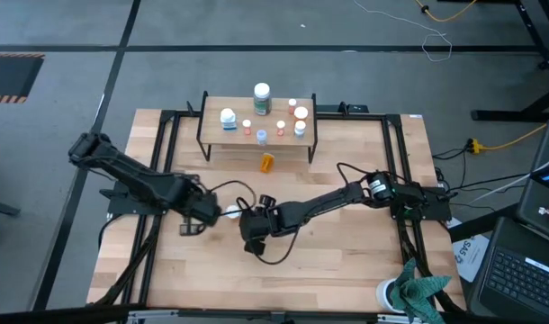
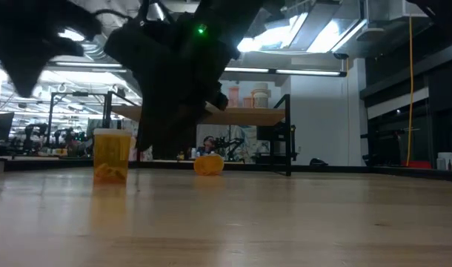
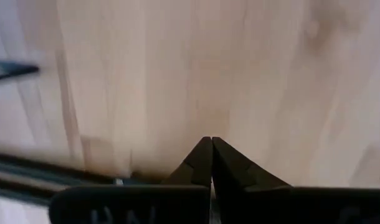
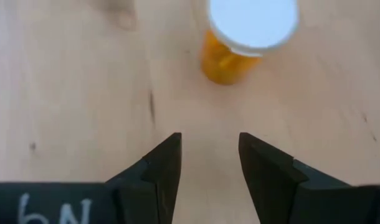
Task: Pick and place medicine bottles onto shelf by color
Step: Put the bottom orange pill bottle on the shelf
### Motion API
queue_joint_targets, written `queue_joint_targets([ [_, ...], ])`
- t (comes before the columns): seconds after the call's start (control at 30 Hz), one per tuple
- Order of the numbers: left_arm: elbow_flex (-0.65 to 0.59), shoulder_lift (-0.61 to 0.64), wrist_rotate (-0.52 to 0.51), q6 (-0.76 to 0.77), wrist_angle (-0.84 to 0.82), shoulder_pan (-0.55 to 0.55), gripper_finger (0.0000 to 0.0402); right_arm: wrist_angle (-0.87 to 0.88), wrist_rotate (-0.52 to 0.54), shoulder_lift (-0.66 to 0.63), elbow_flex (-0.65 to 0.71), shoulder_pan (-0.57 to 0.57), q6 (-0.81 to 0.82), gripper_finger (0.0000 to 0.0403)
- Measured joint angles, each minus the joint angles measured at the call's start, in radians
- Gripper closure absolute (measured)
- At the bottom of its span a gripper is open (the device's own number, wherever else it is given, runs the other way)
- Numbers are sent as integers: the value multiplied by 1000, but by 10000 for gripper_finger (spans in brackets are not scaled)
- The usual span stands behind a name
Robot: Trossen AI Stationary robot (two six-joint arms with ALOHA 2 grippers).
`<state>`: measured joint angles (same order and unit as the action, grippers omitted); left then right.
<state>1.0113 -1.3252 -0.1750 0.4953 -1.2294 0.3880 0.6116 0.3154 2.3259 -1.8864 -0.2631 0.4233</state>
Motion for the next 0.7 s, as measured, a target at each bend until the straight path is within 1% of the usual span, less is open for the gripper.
queue_joint_targets([
  [0.1, -21, 90, 17, 71, -53, 35, 401, 1, -21, -1, 0, -4, -7, 241],
  [0.2, -47, 238, 3, 129, -39, 80, 401, -16, -29, -1, 0, -4, -12, 241],
  [0.23, -63, 295, -19, 151, -14, 97, 401, -34, -29, -1, 0, -4, -14, 241],
  [0.33, -129, 454, -137, 199, 69, 135, 401, -122, -40, -1, 0, 3, -51, 241],
  [0.4, -177, 547, -212, 203, 130, 153, 401, -181, -69, -1, 0, 12, -116, 241],
  [0.47, -224, 634, -255, 204, 153, 167, 401, -237, -81, -1, 0, 19, -194, 241],
  [0.6, -327, 792, -276, 258, 156, 187, 401, -377, -77, -1, 0, 28, -341, 241],
  [0.7, -396, 898, -277, 282, 197, 203, 401, -430, -36, -1, 0, 32, -408, 241],
])
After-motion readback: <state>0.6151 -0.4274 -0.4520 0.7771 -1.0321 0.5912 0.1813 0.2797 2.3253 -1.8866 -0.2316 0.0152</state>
